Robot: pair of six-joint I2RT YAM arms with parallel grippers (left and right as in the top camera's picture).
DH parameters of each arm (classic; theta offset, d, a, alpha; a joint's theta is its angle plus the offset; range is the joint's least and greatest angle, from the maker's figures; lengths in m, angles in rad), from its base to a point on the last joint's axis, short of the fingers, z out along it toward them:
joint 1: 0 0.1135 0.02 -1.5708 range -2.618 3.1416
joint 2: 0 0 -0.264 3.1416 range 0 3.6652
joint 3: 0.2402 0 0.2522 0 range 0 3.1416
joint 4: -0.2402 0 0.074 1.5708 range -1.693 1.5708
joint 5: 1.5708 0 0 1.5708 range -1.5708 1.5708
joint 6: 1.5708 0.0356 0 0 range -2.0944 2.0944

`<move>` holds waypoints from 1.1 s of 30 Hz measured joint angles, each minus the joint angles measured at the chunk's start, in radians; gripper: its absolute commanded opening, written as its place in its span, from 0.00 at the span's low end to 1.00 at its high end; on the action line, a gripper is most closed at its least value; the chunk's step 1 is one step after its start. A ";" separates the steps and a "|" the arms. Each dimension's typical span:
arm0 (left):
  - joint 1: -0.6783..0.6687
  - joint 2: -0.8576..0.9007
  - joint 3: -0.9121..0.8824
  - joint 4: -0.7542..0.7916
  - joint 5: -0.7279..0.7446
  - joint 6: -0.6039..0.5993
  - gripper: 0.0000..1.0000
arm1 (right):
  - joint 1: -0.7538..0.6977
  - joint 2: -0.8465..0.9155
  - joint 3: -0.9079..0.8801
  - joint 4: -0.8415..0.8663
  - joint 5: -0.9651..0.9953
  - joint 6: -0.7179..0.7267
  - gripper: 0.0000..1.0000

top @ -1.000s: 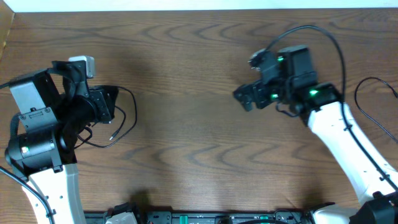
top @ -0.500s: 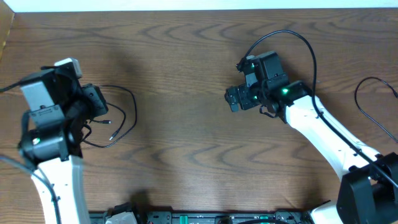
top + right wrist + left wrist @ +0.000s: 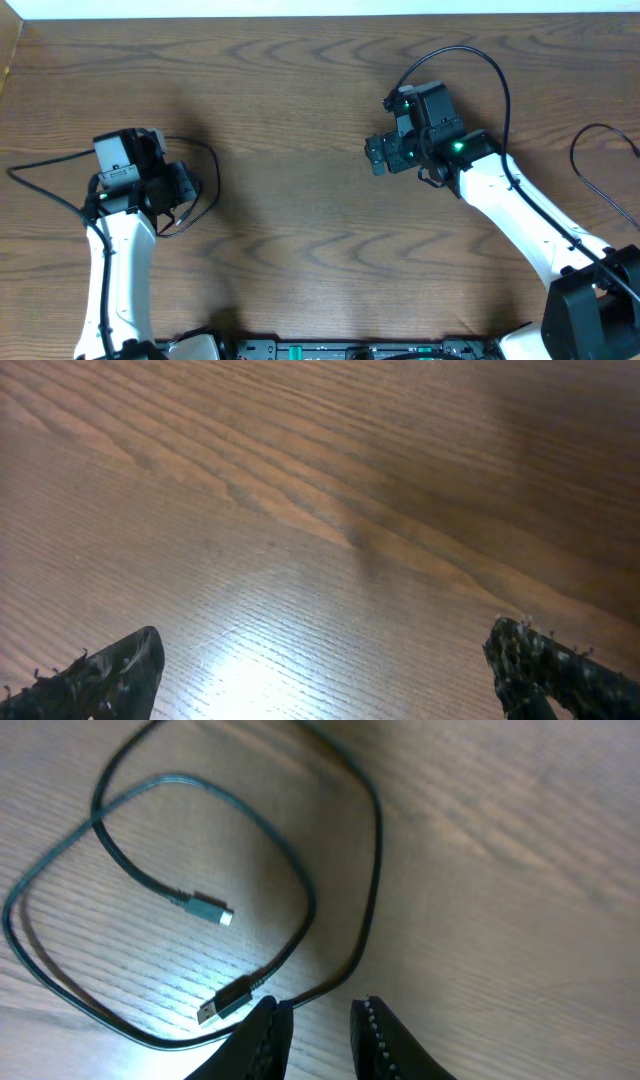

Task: Untangle cables
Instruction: 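Bring the right gripper back over the table toward center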

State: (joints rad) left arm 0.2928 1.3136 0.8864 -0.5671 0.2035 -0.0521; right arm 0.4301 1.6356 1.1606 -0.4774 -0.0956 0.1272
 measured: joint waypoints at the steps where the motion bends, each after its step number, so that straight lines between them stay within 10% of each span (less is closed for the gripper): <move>1: 0.000 0.007 -0.008 0.008 0.000 0.001 0.25 | 0.000 0.000 0.000 0.000 0.000 0.000 0.99; 33: 0.000 0.253 -0.090 0.226 0.000 0.003 0.26 | -0.009 0.000 0.000 -0.004 0.007 -0.002 0.99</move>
State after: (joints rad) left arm 0.2928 1.5665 0.7967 -0.3412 0.2035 -0.0490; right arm 0.4210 1.6356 1.1606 -0.4816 -0.0887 0.1253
